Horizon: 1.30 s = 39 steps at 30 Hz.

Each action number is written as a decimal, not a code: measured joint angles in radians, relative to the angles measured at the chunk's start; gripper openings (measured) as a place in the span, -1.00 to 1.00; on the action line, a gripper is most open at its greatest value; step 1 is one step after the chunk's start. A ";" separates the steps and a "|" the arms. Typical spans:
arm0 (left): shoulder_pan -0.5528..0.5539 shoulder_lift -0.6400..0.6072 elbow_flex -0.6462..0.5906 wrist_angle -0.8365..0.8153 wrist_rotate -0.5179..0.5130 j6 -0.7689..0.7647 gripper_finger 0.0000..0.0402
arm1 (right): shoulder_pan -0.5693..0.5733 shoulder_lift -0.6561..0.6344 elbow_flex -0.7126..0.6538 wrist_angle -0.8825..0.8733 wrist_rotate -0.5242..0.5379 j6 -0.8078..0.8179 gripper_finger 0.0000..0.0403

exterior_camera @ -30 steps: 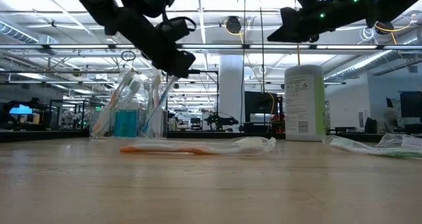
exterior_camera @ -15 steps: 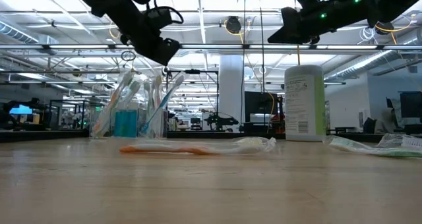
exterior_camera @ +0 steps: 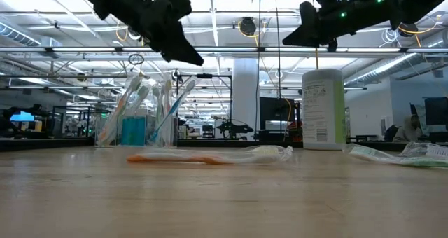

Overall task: Pick & Place toothbrushing station
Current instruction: Put the orange toothbrush into the transparent organizer

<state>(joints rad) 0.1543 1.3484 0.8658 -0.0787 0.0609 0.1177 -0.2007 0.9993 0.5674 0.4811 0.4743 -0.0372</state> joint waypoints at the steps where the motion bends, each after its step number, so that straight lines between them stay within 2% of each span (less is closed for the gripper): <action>1: -0.002 0.014 0.000 0.015 0.030 -0.013 -0.85 | 0.000 0.000 0.000 0.003 -0.017 0.000 -1.00; 6: -0.029 0.099 0.000 0.139 0.092 -0.027 -0.84 | 0.000 0.000 0.002 0.017 -0.060 0.001 -1.00; 11: -0.086 0.183 0.040 0.171 0.076 -0.068 -0.84 | 0.000 0.000 0.002 0.016 -0.061 0.032 -1.00; 17: -0.171 0.288 0.213 0.004 0.049 -0.021 -0.82 | 0.003 0.000 0.002 -0.012 -0.062 0.082 -1.00; 21: -0.217 0.359 0.322 -0.129 -0.055 0.010 -0.66 | 0.023 0.000 0.002 -0.053 -0.062 0.084 -1.00; 24: -0.241 0.399 0.356 -0.185 -0.081 -0.004 -0.50 | 0.055 0.000 0.002 -0.060 -0.062 0.086 -1.00; 29: -0.272 0.457 0.354 -0.169 -0.032 -0.068 -0.30 | 0.110 0.000 0.002 -0.068 -0.064 0.131 -1.00; 32: -0.283 0.510 0.353 -0.160 -0.035 -0.144 -0.25 | 0.137 0.000 0.002 -0.071 -0.062 0.143 -1.00; 35: -0.288 0.562 0.353 -0.148 -0.033 -0.155 -0.24 | 0.161 0.000 0.002 -0.077 -0.062 0.190 -1.00; 39: -0.293 0.621 0.352 -0.085 0.081 -0.153 -0.24 | 0.192 0.002 0.002 -0.082 -0.061 0.209 -1.00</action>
<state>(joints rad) -0.1383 1.9691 1.2177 -0.1632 0.1415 -0.0356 -0.0089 1.0017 0.5690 0.3994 0.4136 0.1716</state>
